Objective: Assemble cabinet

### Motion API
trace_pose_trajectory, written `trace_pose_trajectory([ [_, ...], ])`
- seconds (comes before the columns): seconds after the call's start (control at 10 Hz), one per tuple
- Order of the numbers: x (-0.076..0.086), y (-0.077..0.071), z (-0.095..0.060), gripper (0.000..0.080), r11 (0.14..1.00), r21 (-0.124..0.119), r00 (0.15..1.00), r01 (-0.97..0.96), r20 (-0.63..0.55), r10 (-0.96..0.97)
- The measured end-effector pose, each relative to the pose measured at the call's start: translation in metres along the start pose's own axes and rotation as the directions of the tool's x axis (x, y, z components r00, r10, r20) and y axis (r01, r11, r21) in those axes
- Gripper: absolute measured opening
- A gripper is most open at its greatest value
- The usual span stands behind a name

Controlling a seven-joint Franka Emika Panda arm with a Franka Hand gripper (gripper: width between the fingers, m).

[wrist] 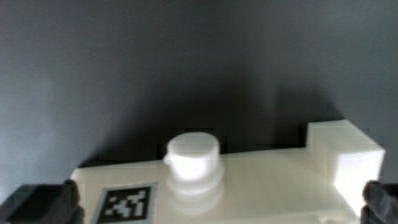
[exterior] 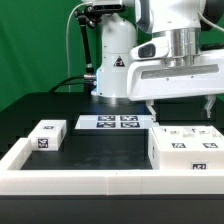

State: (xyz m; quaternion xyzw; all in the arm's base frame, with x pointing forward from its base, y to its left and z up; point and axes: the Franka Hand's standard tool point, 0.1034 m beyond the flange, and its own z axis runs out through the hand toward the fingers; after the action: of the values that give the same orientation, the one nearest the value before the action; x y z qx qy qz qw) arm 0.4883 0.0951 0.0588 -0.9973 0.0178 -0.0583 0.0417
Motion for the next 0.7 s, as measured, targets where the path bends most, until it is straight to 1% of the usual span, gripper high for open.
trace_pose_trajectory([
  [0.2, -0.001, -0.001, 0.001, 0.0796, 1.0, -0.001, 1.0, -0.003, 0.006, 0.003],
  [0.3, -0.006, -0.01, 0.005, 0.0796, 1.0, -0.01, 0.999, -0.02, 0.039, 0.02],
  [0.4, -0.007, -0.007, 0.013, 0.0796, 1.0, -0.019, 0.999, -0.016, 0.04, 0.017],
  [0.5, -0.009, 0.0, 0.023, 0.0796, 0.999, -0.026, 0.999, -0.023, 0.026, 0.024],
  [0.6, -0.011, 0.004, 0.031, 0.0796, 0.999, -0.028, 0.999, -0.031, 0.017, 0.032],
  [0.7, -0.012, 0.008, 0.036, 0.0796, 0.999, -0.03, 1.0, -0.012, 0.019, 0.012],
])
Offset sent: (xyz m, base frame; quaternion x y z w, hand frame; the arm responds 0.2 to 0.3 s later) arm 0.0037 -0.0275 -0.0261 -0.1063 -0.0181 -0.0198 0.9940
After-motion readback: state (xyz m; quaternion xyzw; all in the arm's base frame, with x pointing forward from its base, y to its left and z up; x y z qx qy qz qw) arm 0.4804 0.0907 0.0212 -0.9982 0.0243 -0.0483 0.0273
